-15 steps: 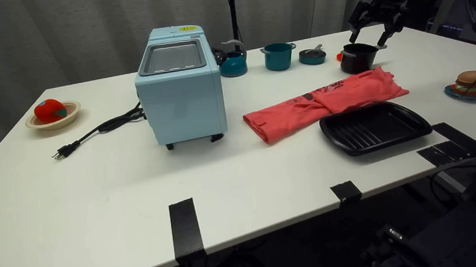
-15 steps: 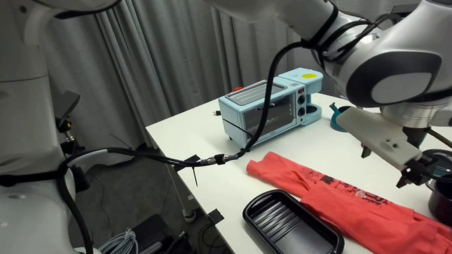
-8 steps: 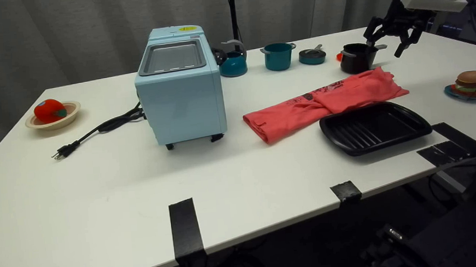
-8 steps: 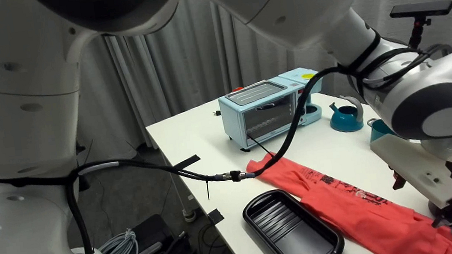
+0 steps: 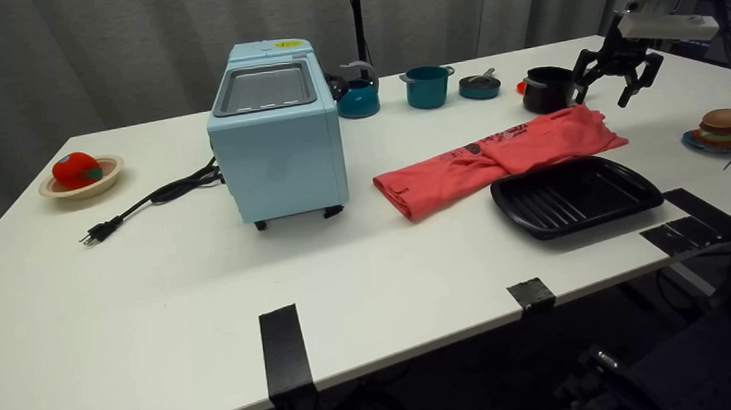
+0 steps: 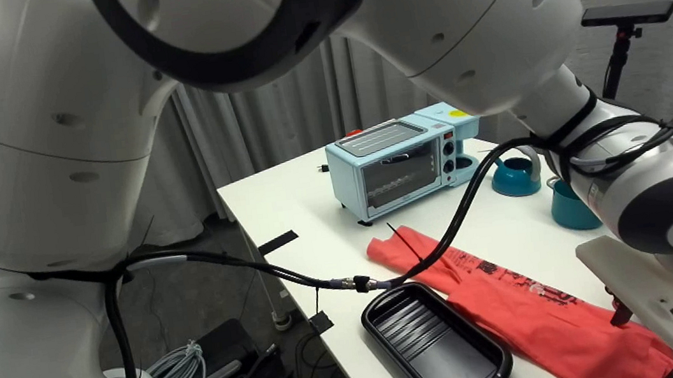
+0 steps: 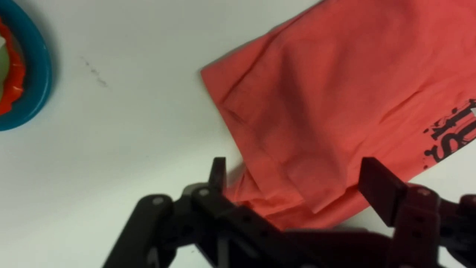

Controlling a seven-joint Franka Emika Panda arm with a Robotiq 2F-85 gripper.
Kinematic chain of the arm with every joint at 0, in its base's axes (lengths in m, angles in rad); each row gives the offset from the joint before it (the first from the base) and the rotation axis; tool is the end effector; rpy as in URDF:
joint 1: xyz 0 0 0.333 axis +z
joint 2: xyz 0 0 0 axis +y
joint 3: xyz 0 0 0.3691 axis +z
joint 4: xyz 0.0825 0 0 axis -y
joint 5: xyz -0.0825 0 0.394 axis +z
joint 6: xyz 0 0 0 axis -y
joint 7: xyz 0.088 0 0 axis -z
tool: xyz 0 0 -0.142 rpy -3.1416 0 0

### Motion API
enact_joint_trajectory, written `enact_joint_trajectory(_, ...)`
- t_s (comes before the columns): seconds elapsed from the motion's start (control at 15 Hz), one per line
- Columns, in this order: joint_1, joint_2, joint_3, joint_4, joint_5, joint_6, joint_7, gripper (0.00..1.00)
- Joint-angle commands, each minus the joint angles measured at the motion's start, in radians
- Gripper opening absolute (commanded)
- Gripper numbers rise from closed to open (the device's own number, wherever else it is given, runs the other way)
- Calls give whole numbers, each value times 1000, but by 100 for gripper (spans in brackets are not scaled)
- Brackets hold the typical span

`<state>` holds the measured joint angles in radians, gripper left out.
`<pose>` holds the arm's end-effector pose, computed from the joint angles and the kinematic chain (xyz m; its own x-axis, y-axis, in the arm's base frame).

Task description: Unfold the shirt

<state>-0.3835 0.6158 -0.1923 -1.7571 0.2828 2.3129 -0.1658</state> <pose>0.5961 -0.3580 0.2204 0.8400 -0.5415 -0.0335 -0.5420 -0.8349 -0.0954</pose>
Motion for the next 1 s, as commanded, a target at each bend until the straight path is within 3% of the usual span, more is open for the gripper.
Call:
enact_joint_trajectory(0.0,-16,53,14,67,-18,-52,41,74)
enact_joint_trajectory(0.13,-13,70,21,77,-15,-55,51,80)
enact_joint_trajectory(0.27,-7,80,29,84,-16,-61,56,96)
enact_joint_trajectory(0.4,-5,89,38,90,-14,-59,59,95)
enact_joint_trajectory(0.47,-4,92,42,93,-14,-58,59,69)
enact_joint_trajectory(0.6,-1,96,48,97,-15,-53,61,69)
enact_joint_trajectory(0.93,0,91,54,101,-15,-51,60,30)
